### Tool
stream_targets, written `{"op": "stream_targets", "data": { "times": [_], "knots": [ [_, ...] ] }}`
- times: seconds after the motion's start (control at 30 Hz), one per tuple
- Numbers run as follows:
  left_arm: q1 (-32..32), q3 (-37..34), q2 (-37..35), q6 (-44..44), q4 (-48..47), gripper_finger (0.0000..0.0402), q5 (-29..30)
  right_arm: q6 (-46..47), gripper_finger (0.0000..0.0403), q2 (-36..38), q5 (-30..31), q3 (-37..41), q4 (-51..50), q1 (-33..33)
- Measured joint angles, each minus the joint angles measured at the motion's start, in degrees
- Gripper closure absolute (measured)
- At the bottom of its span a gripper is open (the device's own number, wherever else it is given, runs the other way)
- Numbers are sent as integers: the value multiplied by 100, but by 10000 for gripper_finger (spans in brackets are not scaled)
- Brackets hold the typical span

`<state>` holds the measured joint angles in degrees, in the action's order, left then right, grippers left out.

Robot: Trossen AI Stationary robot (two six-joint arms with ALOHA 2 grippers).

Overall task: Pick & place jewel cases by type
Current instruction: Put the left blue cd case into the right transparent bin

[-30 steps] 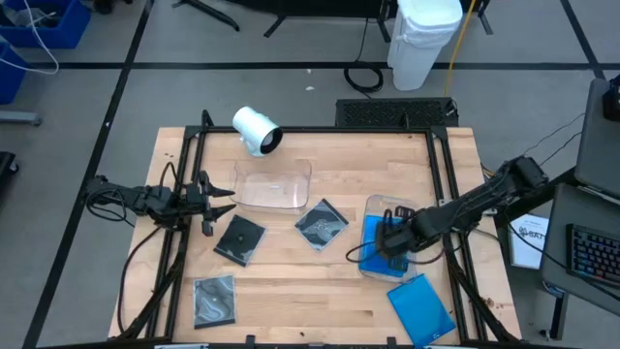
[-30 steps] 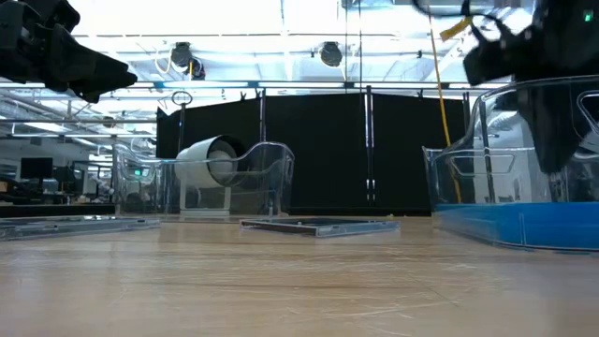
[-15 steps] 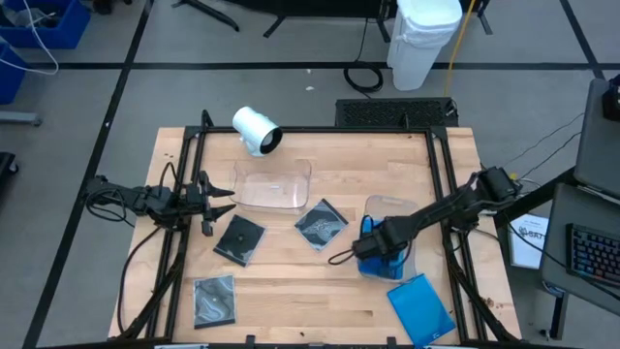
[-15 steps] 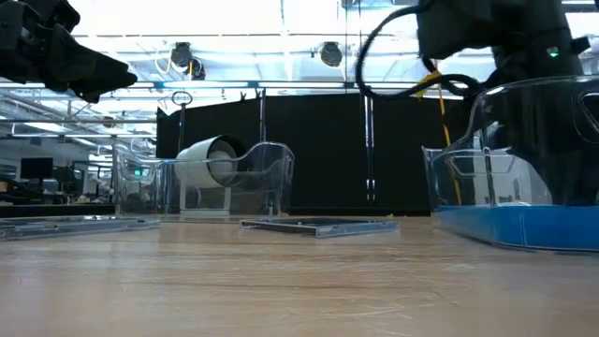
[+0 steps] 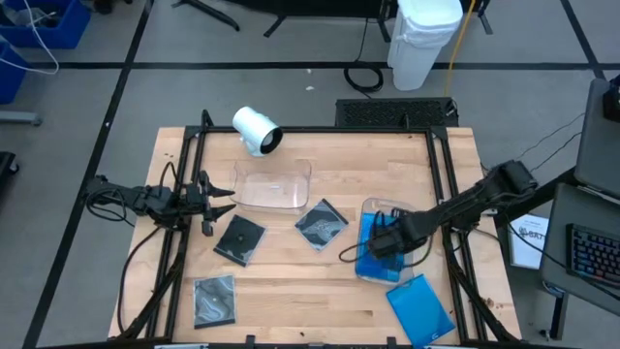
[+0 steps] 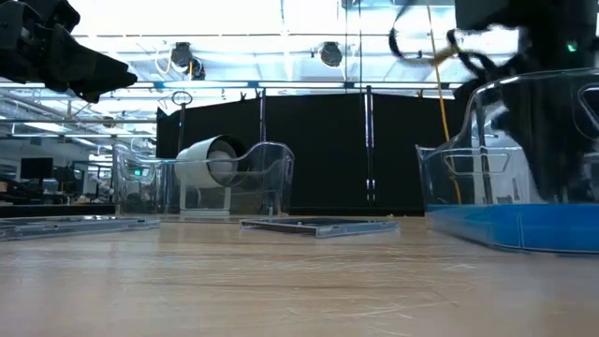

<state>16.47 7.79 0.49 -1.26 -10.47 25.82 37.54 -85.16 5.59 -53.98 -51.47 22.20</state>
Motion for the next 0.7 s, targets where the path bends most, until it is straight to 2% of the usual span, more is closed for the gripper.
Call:
{"op": "stream_targets", "data": {
  "times": [0.1,0.3,0.7],
  "knots": [
    [0,0,0,0,1,222,0,307,403,460,-55,-44,0,128],
    [0,0,0,0,3,222,0,539,403,747,-95,-34,-122,362],
    [0,0,0,0,1,222,0,977,403,298,-597,-39,-94,638]
  ]
}}
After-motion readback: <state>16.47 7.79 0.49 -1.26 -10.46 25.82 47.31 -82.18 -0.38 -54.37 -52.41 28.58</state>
